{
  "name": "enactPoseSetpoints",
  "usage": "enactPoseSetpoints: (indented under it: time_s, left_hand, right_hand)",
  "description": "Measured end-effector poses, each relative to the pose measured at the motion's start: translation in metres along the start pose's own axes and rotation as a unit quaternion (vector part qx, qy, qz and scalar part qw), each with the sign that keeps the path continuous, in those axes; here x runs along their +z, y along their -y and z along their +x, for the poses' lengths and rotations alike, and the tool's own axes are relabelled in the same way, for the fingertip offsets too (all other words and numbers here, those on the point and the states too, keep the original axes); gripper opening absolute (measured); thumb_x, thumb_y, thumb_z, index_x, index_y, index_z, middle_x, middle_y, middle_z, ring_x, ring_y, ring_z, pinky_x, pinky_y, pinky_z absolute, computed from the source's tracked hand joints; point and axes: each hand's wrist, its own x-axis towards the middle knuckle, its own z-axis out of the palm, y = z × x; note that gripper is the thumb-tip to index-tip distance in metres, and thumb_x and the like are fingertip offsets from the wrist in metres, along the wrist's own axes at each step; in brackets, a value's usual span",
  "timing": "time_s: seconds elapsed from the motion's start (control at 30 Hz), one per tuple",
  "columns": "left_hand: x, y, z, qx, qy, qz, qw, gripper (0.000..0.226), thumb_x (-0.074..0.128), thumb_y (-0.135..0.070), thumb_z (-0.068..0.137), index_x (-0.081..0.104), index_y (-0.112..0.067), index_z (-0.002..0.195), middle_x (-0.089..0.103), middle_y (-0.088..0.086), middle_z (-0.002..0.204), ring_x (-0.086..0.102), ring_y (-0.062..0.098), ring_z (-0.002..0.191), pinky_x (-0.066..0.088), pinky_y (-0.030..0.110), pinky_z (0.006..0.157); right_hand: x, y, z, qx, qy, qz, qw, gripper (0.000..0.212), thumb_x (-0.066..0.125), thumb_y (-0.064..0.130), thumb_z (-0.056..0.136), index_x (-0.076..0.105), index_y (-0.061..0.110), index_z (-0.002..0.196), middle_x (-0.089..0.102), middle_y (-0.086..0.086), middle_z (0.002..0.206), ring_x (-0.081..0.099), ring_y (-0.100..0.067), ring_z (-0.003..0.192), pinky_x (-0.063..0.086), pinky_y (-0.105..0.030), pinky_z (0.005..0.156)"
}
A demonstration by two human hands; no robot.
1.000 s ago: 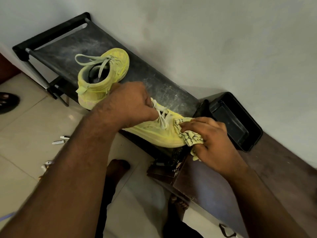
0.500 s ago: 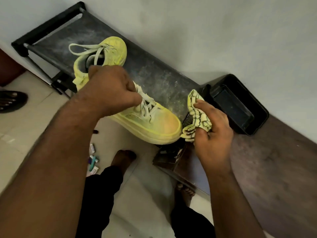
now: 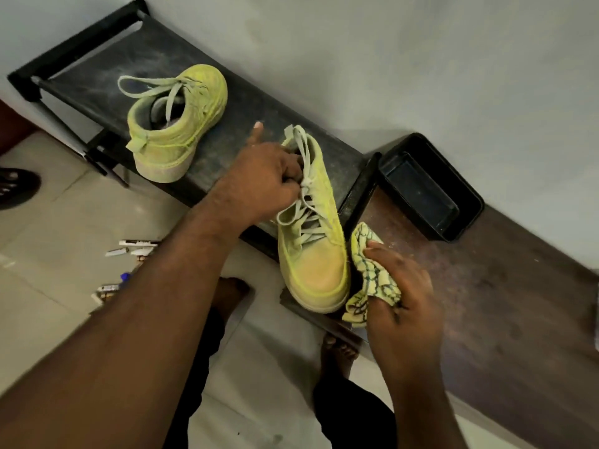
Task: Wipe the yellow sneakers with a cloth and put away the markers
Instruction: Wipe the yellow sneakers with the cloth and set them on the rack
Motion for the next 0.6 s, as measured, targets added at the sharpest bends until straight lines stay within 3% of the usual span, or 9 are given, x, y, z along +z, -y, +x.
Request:
enactPoseSetpoints:
  time_s: [0.2,0.27,0.4,0.53,0.6]
  left_hand:
    - [0.002,0.010,-0.002,-0.088,0.061,-0.060,0.992,0.046,0.041,-0.038,0.070,0.067,-0.001,0.078,0.067,0.013,0.076,0.061,0.021,0.084,-0.013,0.042,0.116]
    - [0.003,0.009,-0.001,-0.097,0.089,-0.087,0.987,0.043,0.050,-0.046,0.081,0.070,-0.008,0.083,0.068,0.006,0.079,0.061,0.017,0.091,-0.013,0.046,0.116]
    - [0.003,0.012,-0.001,-0.094,0.106,-0.101,0.985,0.025,0.057,-0.039,0.093,0.073,-0.020,0.098,0.069,-0.007,0.088,0.059,0.014,0.105,-0.010,0.048,0.117]
    - [0.004,0.012,-0.002,-0.099,0.109,-0.124,0.981,0.019,0.061,-0.034,0.091,0.067,-0.021,0.079,0.055,-0.014,0.066,0.055,0.004,0.078,-0.003,0.048,0.120]
    - [0.006,0.012,-0.003,-0.106,0.107,-0.134,0.979,0.023,0.061,-0.034,0.091,0.061,-0.024,0.070,0.054,-0.013,0.065,0.052,0.004,0.075,-0.004,0.049,0.120]
  right_hand:
    - [0.014,-0.002,0.017,-0.083,0.099,-0.035,0.991,0.057,0.040,0.017,0.061,0.069,0.020,0.110,0.063,0.014,0.122,0.050,-0.015,0.121,0.040,-0.055,0.096]
    - [0.015,0.003,0.020,-0.113,0.118,-0.056,0.985,0.050,0.043,0.019,0.062,0.071,0.020,0.104,0.065,0.013,0.118,0.050,-0.016,0.122,0.035,-0.051,0.100]
    - [0.020,0.017,0.021,-0.167,0.171,-0.111,0.965,0.032,0.048,0.028,0.064,0.071,0.024,0.087,0.070,0.016,0.099,0.053,-0.014,0.115,0.028,-0.043,0.097]
    - [0.033,0.034,0.031,-0.151,0.161,-0.233,0.947,0.033,0.042,0.032,0.064,0.068,0.026,0.085,0.069,0.014,0.089,0.054,-0.019,0.108,0.026,-0.048,0.098]
    - [0.035,0.041,0.032,-0.133,0.162,-0.278,0.938,0.035,0.040,0.034,0.065,0.068,0.027,0.086,0.070,0.013,0.089,0.055,-0.022,0.110,0.024,-0.051,0.100]
